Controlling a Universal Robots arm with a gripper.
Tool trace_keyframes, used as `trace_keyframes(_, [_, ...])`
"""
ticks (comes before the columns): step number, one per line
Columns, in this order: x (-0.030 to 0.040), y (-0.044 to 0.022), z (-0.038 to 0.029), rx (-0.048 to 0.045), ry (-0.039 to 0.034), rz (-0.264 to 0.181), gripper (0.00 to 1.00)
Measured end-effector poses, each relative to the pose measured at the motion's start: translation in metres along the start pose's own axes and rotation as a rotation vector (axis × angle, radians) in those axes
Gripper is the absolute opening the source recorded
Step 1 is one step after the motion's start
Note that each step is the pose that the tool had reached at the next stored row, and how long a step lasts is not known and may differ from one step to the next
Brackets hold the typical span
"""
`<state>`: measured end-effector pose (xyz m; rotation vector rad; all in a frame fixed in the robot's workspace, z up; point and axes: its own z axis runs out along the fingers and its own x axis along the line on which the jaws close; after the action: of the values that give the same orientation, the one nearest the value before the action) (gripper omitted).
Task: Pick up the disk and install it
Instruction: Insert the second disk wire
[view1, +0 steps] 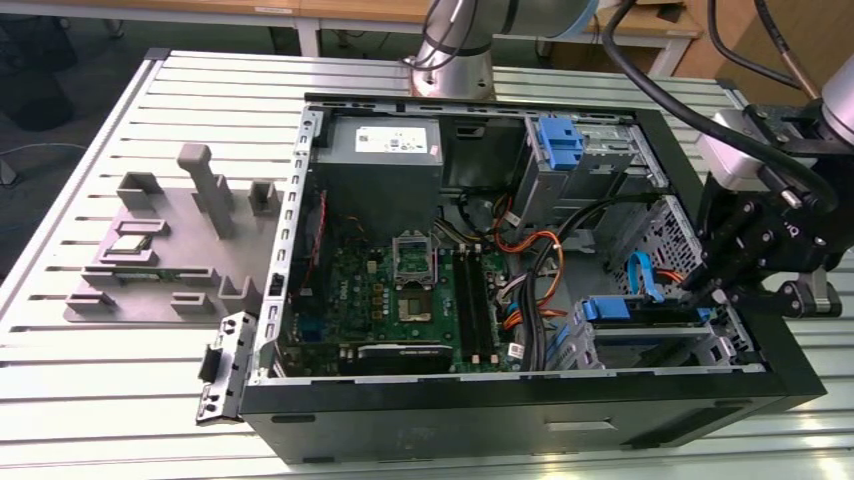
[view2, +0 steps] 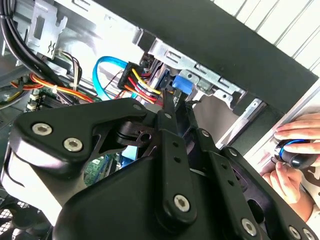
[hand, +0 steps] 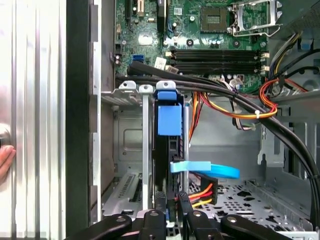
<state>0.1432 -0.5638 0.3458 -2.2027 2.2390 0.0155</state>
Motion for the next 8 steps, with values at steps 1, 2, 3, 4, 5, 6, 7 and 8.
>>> trace_keyframes(1, [0.0,-0.0003,0.0003,0.0,0.0,0.0,0.24])
trace_keyframes(2, [0.0,-0.0003,0.0005,0.0,0.0003,0.0,0.24])
trace_keyframes(3, [0.0,-0.0003,0.001,0.0,0.0001,0.0,0.24])
trace_keyframes(4, [0.0,-0.0003,0.0018,-0.0001,0.0,0.0,0.24])
trace_keyframes(5, [0.0001,-0.0004,0.0025,-0.0001,0.0,0.0,0.24])
trace_keyframes(6, [0.0,-0.0004,0.0029,-0.0001,0.0002,0.0,0.24])
trace_keyframes(7, [0.0,-0.0004,0.0033,-0.0001,0.0001,0.0,0.24])
trace_keyframes(8, [0.0,-0.0004,0.0037,-0.0001,0.0002,0.0,0.24])
